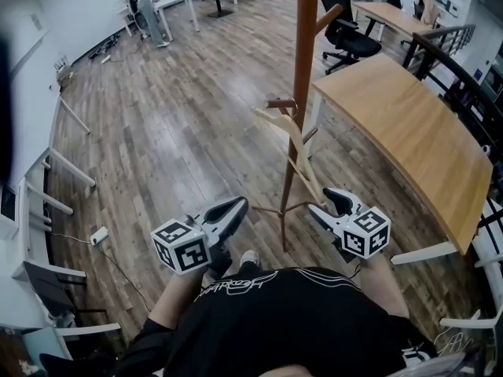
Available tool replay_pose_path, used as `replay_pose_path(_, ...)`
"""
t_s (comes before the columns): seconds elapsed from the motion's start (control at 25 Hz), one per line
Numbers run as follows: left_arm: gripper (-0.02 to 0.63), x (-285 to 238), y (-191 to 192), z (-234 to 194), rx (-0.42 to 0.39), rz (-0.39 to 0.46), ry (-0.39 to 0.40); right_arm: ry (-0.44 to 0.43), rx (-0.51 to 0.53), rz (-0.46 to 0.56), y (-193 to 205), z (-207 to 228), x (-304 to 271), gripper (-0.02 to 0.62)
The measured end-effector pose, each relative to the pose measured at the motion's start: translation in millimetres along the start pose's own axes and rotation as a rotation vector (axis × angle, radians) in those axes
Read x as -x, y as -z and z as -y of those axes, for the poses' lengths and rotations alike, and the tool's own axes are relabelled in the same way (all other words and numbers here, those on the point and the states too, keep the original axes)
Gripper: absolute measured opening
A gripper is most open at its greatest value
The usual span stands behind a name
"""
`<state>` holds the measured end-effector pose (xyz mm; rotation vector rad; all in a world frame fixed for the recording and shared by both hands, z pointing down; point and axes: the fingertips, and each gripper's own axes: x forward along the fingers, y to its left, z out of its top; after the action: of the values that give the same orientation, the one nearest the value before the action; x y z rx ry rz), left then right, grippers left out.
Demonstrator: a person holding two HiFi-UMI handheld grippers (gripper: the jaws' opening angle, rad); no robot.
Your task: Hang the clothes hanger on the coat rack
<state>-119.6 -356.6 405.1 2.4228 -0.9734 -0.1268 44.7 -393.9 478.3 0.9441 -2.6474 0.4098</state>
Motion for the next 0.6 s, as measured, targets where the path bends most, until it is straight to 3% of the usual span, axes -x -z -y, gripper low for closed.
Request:
replay_pose_path(0.2, 0.008, 19, 15, 26, 0.0, 0.043, -0.013, -0.073, 0.038, 0.101, -22, -36, 35, 0.245)
replay_pose_path(0.4, 0.008, 31, 33, 51, -0.003, 0.045, -0.012, -0.187, 0.002, 0.169, -23, -74, 57, 0.244)
replay_pose_path(0.6, 0.008, 33, 36, 71, -0.027, 0.04, 0.018, -0.198, -0.022, 0.195, -17, -87, 68, 0.224)
